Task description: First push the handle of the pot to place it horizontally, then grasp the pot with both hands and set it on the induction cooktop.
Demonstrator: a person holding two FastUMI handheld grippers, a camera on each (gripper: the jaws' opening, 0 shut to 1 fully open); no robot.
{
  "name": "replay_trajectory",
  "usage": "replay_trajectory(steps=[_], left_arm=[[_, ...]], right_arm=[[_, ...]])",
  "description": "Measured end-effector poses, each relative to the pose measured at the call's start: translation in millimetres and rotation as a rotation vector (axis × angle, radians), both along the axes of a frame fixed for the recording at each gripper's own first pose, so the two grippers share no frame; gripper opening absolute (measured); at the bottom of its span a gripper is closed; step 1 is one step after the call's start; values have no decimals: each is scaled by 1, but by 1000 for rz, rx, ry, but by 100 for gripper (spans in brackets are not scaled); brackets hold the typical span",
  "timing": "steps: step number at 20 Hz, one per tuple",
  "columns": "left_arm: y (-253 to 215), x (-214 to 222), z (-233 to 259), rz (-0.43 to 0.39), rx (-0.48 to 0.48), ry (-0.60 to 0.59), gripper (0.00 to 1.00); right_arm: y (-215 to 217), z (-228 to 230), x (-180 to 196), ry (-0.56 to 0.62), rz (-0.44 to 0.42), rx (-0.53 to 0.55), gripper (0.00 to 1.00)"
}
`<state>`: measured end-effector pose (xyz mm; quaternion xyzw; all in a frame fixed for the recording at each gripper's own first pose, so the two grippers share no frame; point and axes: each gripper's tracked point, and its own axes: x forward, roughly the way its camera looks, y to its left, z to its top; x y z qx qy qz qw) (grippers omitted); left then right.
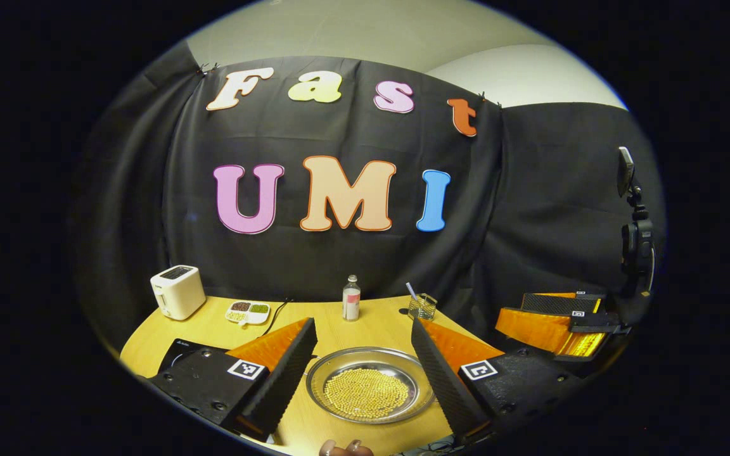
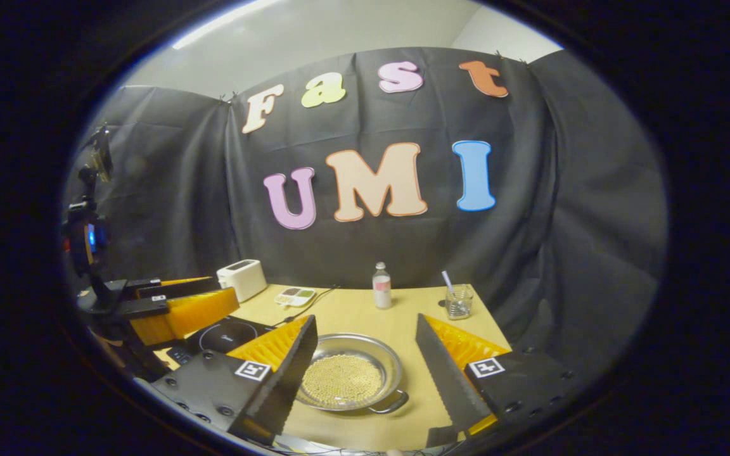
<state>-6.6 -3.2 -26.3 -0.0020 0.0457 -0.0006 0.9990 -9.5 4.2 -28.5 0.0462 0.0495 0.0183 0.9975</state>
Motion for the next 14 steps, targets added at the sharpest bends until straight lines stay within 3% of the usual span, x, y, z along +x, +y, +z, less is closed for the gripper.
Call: replay_trajectory(steps=[2,3,5,8,11,14], left_arm=[[2,0,0,8,-2,-2,97],[3,0,0,10,-3,-2,97],[4,-1,1,11,-7,-4,96],[4,0,0,9,-6,-3,96],[4,0,-2,5,-10,0,96],[4,-1,-2,6,-16,2,96]], right_arm=[[0,2,1,-10,5,-1,95],[0,2,2,-12,-1,-8,84],[1,-1,4,-3,1,-21,73],[3,-7,4,19,3,-8,73],[3,-8,4,25,2,-6,50],[4,-13,3,39,0,-22,50]])
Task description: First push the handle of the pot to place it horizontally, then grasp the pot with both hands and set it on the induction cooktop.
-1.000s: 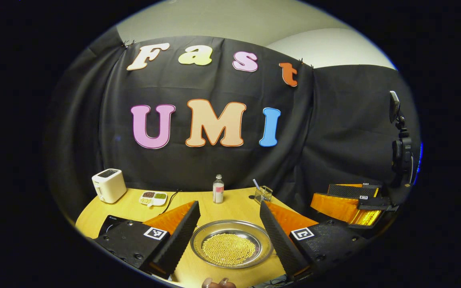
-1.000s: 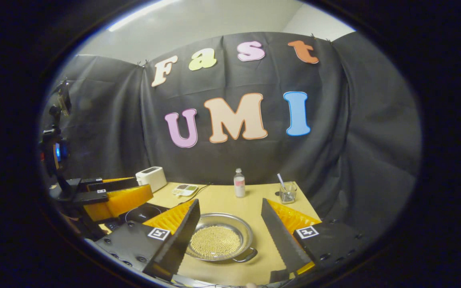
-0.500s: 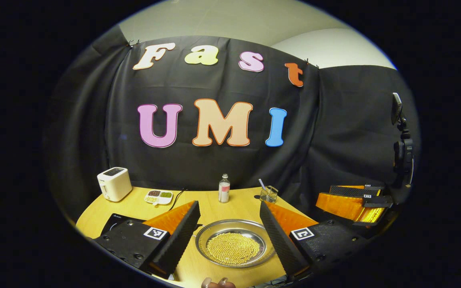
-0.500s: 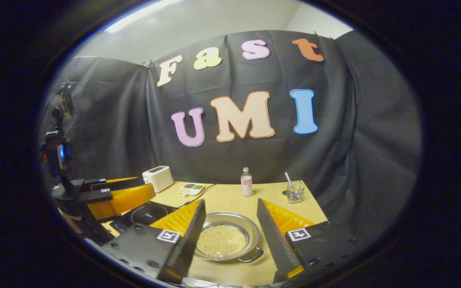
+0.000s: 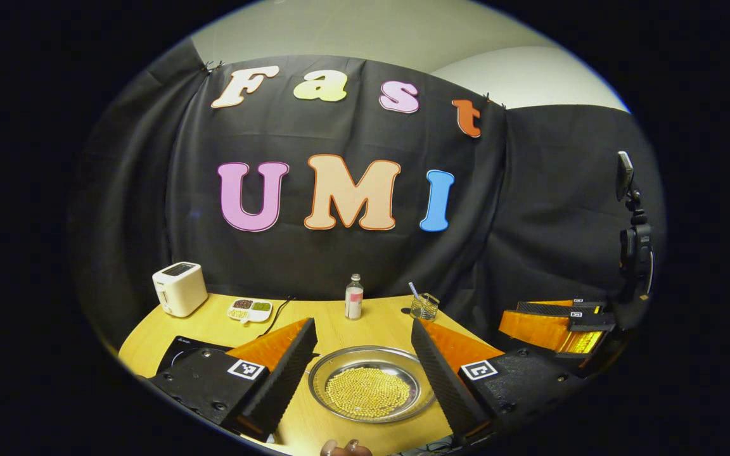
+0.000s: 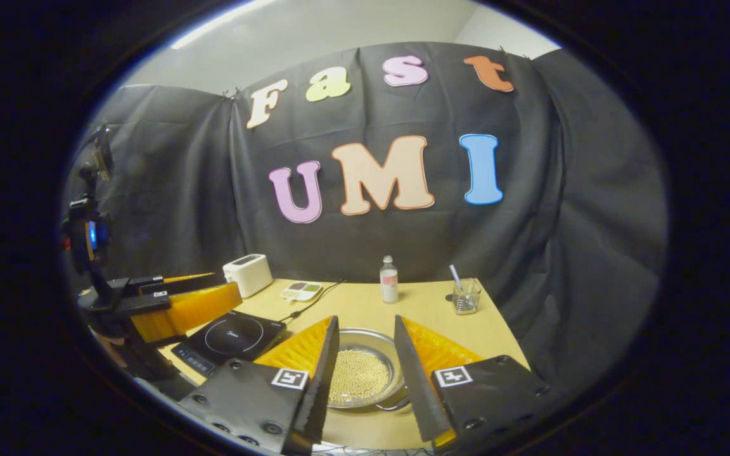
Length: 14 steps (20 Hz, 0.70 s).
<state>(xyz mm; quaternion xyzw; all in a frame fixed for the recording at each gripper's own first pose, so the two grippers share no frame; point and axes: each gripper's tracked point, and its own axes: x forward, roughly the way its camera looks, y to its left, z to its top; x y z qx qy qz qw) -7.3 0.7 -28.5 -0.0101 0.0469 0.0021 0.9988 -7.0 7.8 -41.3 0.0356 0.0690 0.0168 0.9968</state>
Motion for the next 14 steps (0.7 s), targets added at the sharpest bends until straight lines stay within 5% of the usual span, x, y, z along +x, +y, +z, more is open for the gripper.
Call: replay_trajectory(steps=[1,2,4,6,8,9,10,14], left_arm=[[0,0,-1,0,-2,0,96],[1,1,0,3,-4,-1,94],[1,1,-1,3,-7,0,97],[2,1,-1,3,-5,-1,97],[2,1,-2,2,-7,4,96],[3,0,-4,2,-7,7,96],[4,0,-5,0,-5,10,97],[5,-1,-9,-30,-2,20,97]], right_arm=[[2,0,0,-1,9,-2,58],[6,0,0,0,21,2,50],[7,0,-1,-3,8,-4,51],[6,-3,0,8,12,-20,16],[0,-5,-7,39,-5,-34,17],[-9,-1,-26,34,-29,-26,8],[0,-15,0,48,-14,-10,0],[-3,-27,-2,84,-53,19,3]])
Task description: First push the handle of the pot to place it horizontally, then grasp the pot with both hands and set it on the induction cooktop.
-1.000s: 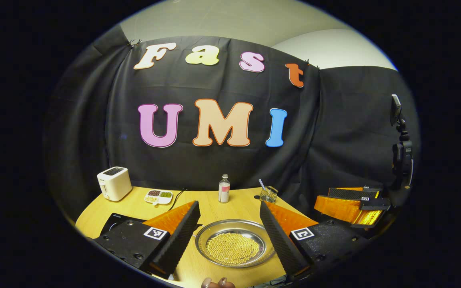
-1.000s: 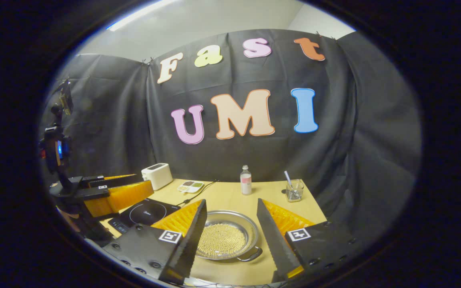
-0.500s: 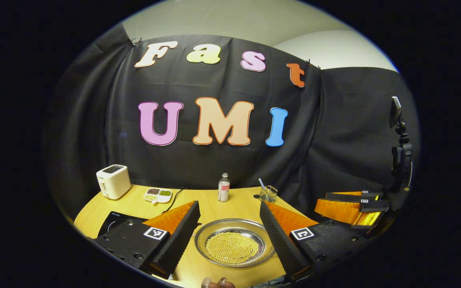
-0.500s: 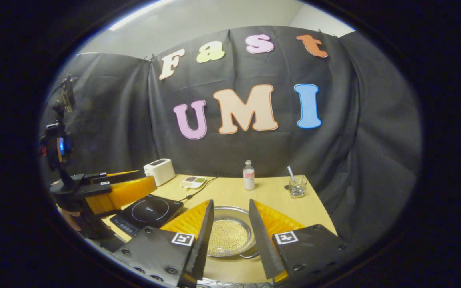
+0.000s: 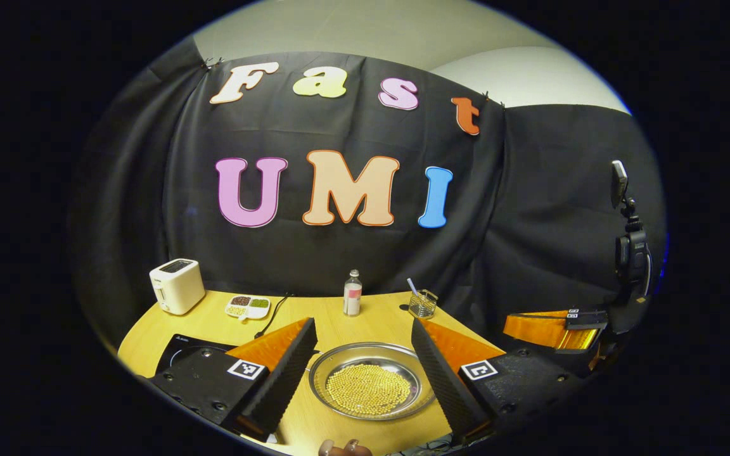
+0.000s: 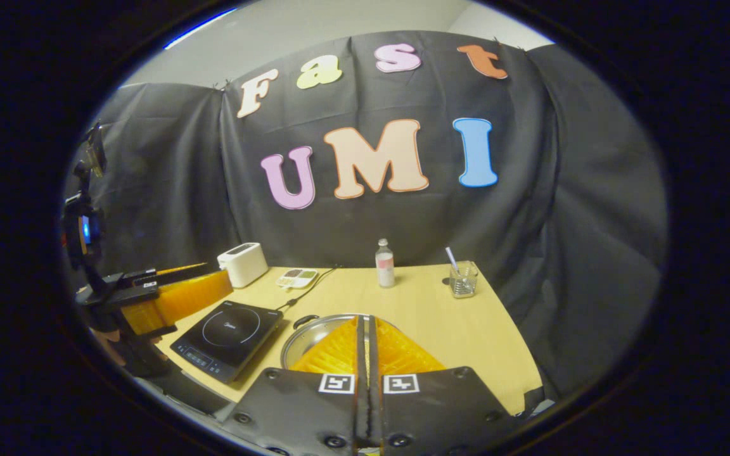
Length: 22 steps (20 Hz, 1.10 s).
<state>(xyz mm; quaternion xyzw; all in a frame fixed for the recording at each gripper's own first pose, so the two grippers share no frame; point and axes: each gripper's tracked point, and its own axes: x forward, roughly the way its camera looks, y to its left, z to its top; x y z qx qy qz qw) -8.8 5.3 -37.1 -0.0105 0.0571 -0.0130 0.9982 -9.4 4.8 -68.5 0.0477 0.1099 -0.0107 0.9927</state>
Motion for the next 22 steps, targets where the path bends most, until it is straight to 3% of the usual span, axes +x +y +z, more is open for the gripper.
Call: replay_trajectory(steps=[7,10,19,21,22], left_arm=[[9,-5,-9,-51,-14,19,96],[19,-6,-15,-38,-18,36,97],[35,14,-30,78,-25,66,97],[36,21,-34,107,-22,78,97],[36,24,-36,120,-21,84,97]], right_arm=[[2,-33,-10,69,-58,-26,3],[7,-61,-10,120,-59,-12,2],[9,-133,12,258,87,-49,0],[7,-146,14,291,132,-49,7],[6,-154,13,309,151,-47,2]])
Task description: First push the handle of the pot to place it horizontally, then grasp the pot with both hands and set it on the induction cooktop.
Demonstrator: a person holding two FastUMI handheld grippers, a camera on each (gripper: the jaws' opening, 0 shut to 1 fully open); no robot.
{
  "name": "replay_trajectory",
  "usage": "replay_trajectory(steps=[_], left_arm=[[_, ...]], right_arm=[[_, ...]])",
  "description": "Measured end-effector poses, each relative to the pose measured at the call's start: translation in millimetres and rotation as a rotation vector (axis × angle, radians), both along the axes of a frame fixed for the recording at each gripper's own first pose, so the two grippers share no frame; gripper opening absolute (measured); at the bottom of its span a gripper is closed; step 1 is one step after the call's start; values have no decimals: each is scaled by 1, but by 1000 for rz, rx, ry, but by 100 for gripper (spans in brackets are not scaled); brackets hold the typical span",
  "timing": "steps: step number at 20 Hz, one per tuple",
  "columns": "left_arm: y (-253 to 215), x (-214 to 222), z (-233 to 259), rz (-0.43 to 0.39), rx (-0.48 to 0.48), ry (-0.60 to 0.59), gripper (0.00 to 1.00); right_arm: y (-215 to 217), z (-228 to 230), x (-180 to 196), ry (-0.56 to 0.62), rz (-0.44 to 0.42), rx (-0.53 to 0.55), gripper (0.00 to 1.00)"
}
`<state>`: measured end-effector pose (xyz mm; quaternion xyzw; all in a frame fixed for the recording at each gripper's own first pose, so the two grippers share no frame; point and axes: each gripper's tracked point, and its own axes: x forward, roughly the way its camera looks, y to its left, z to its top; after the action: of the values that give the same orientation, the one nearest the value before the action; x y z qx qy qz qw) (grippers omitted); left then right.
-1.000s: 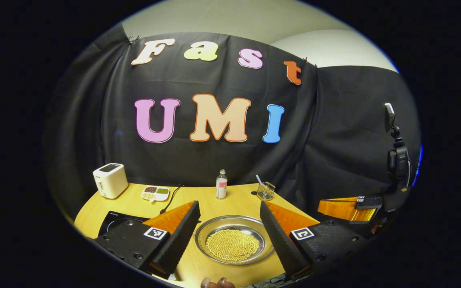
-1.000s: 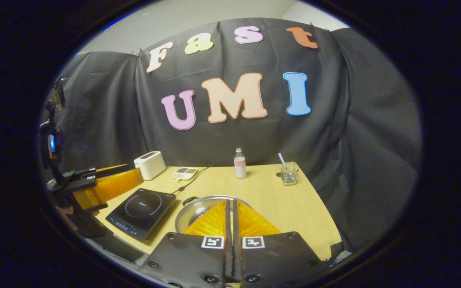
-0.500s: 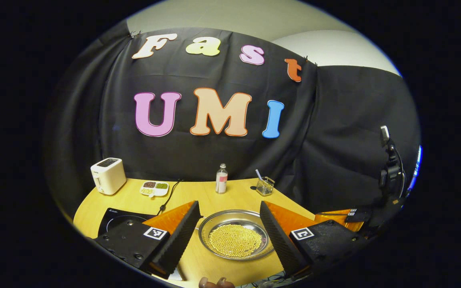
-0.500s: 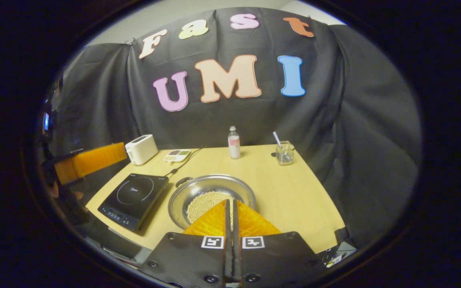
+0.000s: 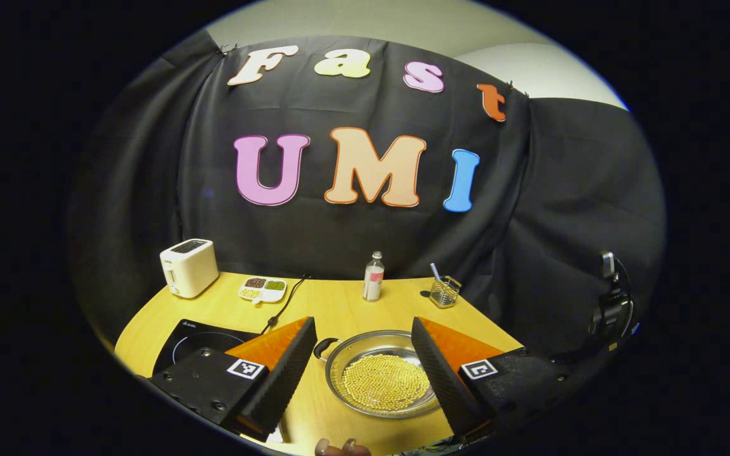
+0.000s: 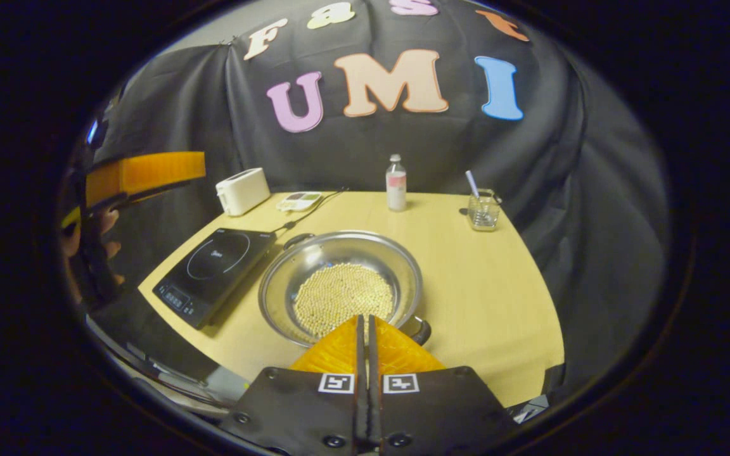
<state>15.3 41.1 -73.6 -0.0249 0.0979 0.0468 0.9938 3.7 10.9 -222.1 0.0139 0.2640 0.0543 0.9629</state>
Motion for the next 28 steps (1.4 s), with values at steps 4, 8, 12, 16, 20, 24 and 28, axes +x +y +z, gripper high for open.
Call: replay_trajectory(steps=[4,8,12,16,20,24,28], left_arm=[[2,8,-4,50,11,10,97],[6,9,-9,105,21,19,97],[5,10,-14,137,12,34,97],[6,12,-18,155,7,49,97],[7,13,-18,174,13,54,97],[7,15,-23,189,15,72,97],[6,20,-19,205,20,66,97]], right_arm=[[-3,-31,-1,70,68,6,2],[-10,-55,2,113,107,1,3],[-11,-70,4,146,124,19,3],[-4,-82,-2,175,161,23,0],[-7,-92,-1,194,166,25,0],[-13,-97,3,202,175,30,2],[-20,-101,9,200,194,3,2]])
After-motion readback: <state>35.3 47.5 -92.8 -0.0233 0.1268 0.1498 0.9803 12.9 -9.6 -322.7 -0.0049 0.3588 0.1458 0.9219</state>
